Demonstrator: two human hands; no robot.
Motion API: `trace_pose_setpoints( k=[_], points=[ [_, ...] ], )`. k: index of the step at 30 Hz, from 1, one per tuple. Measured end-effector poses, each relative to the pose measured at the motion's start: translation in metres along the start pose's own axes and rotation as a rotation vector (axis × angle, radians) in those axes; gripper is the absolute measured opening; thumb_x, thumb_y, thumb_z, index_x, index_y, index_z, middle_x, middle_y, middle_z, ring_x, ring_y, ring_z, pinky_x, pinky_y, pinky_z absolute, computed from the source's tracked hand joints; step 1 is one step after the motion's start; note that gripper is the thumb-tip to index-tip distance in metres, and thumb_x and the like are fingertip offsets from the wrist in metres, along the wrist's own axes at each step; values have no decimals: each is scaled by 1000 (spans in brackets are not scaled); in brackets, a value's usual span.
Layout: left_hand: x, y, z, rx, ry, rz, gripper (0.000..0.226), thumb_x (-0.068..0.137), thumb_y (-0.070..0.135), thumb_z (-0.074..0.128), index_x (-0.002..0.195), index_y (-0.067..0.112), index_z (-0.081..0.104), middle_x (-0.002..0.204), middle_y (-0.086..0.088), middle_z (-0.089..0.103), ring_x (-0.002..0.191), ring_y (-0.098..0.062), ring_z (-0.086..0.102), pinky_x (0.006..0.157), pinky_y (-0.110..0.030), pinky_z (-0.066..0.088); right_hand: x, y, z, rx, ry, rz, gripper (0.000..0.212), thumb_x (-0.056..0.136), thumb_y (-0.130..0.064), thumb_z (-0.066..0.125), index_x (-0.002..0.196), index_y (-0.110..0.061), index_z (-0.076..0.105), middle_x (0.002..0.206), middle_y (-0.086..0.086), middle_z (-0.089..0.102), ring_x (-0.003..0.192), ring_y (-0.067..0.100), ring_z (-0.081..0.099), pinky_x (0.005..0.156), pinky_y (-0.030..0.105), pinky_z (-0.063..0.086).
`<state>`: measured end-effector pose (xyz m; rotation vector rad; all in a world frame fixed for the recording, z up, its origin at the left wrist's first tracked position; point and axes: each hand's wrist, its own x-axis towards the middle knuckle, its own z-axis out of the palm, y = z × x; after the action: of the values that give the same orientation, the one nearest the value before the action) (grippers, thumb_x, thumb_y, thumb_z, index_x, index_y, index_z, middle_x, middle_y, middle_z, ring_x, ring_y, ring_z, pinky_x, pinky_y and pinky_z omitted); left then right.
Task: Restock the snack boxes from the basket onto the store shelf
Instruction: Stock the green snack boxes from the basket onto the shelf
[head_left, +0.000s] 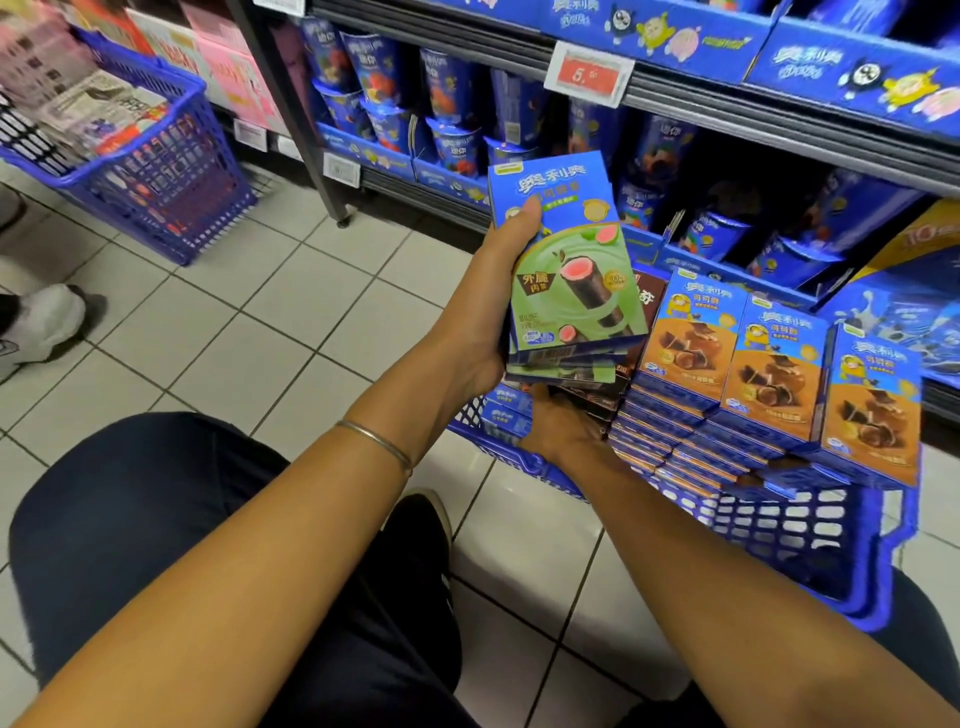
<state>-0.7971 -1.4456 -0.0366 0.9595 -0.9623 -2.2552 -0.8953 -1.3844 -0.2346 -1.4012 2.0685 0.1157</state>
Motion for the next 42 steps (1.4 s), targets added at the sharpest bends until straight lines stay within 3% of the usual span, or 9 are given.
trace_pose_setpoints(
  k=[7,11,15,21,25,30,34,39,42],
  points=[
    [0,-3,1,-5,19,-23,58,105,53,49,139,10,64,124,-16,74,104,-33,74,91,-47,61,-2,2,-1,53,20,1,77,87,-32,76,149,-18,32,143,17,50,129,37,54,99,47,49],
    [3,-2,-2,-11,11,5,58,105,51,50,141,8,62,126,-17,73,105,-34,74,92,-48,61,-18,14,-7,356,119,2,56,78,-37,80,126,-24,57,122,2,65,109,29,64,85,35,53],
    [6,5,-4,-38,15,36,51,105,51,50,128,11,70,124,-18,74,107,-36,73,97,-53,58,-41,27,-27,716,223,-87,60,70,-22,86,117,-37,51,106,-15,63,93,6,66,80,30,56],
    [3,30,-2,124,146,178,51,107,43,51,146,11,55,128,-13,73,112,-33,73,82,-40,65,-75,38,-55,1311,388,-91,50,80,-12,85,116,-24,52,109,-6,75,101,8,72,76,21,57],
    [4,40,-6,128,197,238,51,107,39,52,149,9,51,129,-13,73,115,-34,72,84,-41,65,-93,35,-88,1499,528,-43,66,71,-36,82,115,2,51,105,27,66,95,26,67,80,43,54],
    [14,30,-14,191,223,321,45,108,33,51,147,10,51,131,-14,72,116,-36,71,90,-48,63,-118,36,-133,1827,591,41,66,78,-49,74,126,-4,64,126,22,69,110,40,69,97,64,52],
    [26,6,-16,276,243,370,40,106,29,57,144,18,50,126,-8,74,109,-32,74,91,-50,62,-132,40,-164,1871,474,-121,35,95,-50,61,91,-22,83,94,6,79,77,23,76,67,38,61],
    [26,-26,-3,389,156,297,53,93,47,65,143,33,53,123,3,76,109,-23,75,90,-44,60,-133,24,-197,1610,414,36,69,75,-77,66,123,-29,72,132,6,67,122,31,63,108,54,46],
    [26,-35,5,384,90,219,52,91,58,64,139,40,56,130,5,73,122,-27,69,107,-59,50,-130,17,-204,1646,349,27,72,82,-73,64,129,-19,69,129,12,70,119,35,66,105,56,49]
  ],
)
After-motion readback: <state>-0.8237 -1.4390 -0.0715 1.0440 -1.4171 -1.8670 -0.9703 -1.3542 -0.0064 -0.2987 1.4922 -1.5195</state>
